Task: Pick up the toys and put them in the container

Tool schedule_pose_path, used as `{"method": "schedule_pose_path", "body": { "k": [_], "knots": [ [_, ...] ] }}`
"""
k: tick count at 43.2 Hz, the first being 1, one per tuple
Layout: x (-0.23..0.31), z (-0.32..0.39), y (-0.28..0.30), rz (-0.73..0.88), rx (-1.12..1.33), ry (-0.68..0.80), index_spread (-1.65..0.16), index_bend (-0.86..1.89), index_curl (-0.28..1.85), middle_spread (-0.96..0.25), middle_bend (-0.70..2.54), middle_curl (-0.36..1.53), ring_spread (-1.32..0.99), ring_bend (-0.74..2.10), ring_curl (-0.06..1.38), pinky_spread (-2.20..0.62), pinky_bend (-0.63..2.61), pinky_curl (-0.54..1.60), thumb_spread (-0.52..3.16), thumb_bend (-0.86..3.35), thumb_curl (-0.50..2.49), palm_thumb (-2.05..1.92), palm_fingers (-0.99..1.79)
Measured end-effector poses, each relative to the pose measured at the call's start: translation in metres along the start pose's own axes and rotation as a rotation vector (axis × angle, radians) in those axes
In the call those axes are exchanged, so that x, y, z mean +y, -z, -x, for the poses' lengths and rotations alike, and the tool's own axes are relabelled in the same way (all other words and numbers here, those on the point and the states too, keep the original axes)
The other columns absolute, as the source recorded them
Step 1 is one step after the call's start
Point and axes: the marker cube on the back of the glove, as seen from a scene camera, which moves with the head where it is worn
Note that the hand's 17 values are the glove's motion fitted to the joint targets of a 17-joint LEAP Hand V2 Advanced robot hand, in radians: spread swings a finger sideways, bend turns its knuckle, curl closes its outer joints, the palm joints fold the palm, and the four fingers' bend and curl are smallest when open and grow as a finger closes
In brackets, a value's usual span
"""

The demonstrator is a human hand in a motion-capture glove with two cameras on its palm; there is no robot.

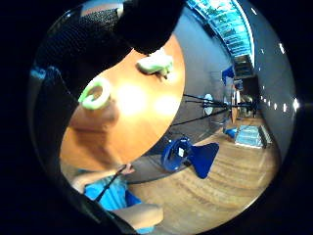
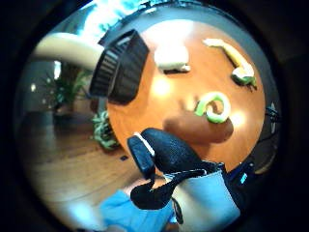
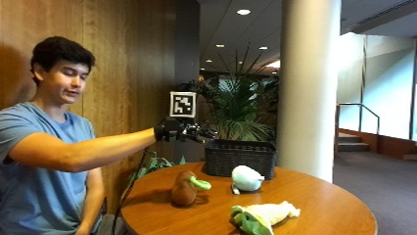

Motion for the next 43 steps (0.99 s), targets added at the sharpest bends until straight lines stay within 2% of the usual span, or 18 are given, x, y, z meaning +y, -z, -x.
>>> {"method": "schedule_pose_path", "body": {
  "k": [7, 12, 16, 19, 30, 35, 39, 40, 41, 43],
  "knots": [
    [0.019, 0.004, -0.041, 0.053, -0.008, 0.127, -0.26, 0.10, 0.12, 0.03, 0.16, 0.20, 0.02, 0.28, 0.16, 0.06, 1.10, 0.34, 1.02, -0.06, 0.15, -0.07, -0.16],
    [0.018, 0.011, -0.081, 0.121, 0.028, -0.057, -0.26, 0.10, 0.13, 0.03, 0.13, 0.20, 0.02, 0.27, 0.18, 0.07, 1.10, 0.34, 1.02, -0.06, 0.16, -0.07, -0.19],
    [0.024, 0.010, -0.120, 0.215, 0.085, 0.086, -0.26, 0.11, 0.14, 0.03, 0.13, 0.20, 0.02, 0.26, 0.18, 0.07, 1.11, 0.34, 1.01, -0.06, 0.16, -0.07, -0.20],
    [0.020, 0.019, -0.144, 0.249, 0.056, 0.067, -0.26, 0.08, 0.14, 0.03, 0.13, 0.20, 0.02, 0.24, 0.19, 0.07, 1.13, 0.35, 1.01, -0.05, 0.17, -0.06, -0.23],
    [-0.001, 0.020, -0.171, 0.042, 0.034, 0.104, -0.26, 0.03, 0.12, 0.03, 0.16, 0.22, 0.03, 0.22, 0.21, 0.07, 1.14, 0.35, 1.02, -0.03, 0.20, -0.02, -0.24],
    [-0.002, 0.018, -0.174, -0.023, 0.001, 0.132, -0.29, 0.05, 0.09, -0.01, 0.22, 0.25, 0.01, 0.49, 0.28, 0.03, 1.13, 0.34, 1.03, -0.02, 0.22, 0.01, 0.06],
    [-0.006, 0.019, -0.170, -0.064, -0.020, 0.101, -0.32, 0.09, 0.09, -0.06, 0.31, 0.28, -0.09, 0.75, 0.33, -0.04, 1.04, 0.30, 1.11, 0.03, 0.24, 0.11, 0.32],
    [-0.007, 0.018, -0.169, -0.075, -0.018, 0.079, -0.33, 0.12, 0.09, -0.09, 0.40, 0.31, -0.14, 0.87, 0.37, -0.10, 1.02, 0.31, 1.18, 0.09, 0.27, 0.19, 0.56],
    [-0.009, 0.015, -0.168, -0.082, -0.006, 0.054, -0.33, 0.12, 0.07, -0.11, 0.44, 0.31, -0.17, 0.92, 0.37, -0.14, 1.01, 0.29, 1.21, 0.12, 0.28, 0.23, 0.67],
    [-0.012, 0.011, -0.165, -0.079, 0.017, 0.016, -0.34, 0.11, 0.07, -0.14, 0.50, 0.34, -0.22, 1.00, 0.39, -0.19, 0.99, 0.29, 1.26, 0.15, 0.30, 0.29, 0.77]
  ]
}}
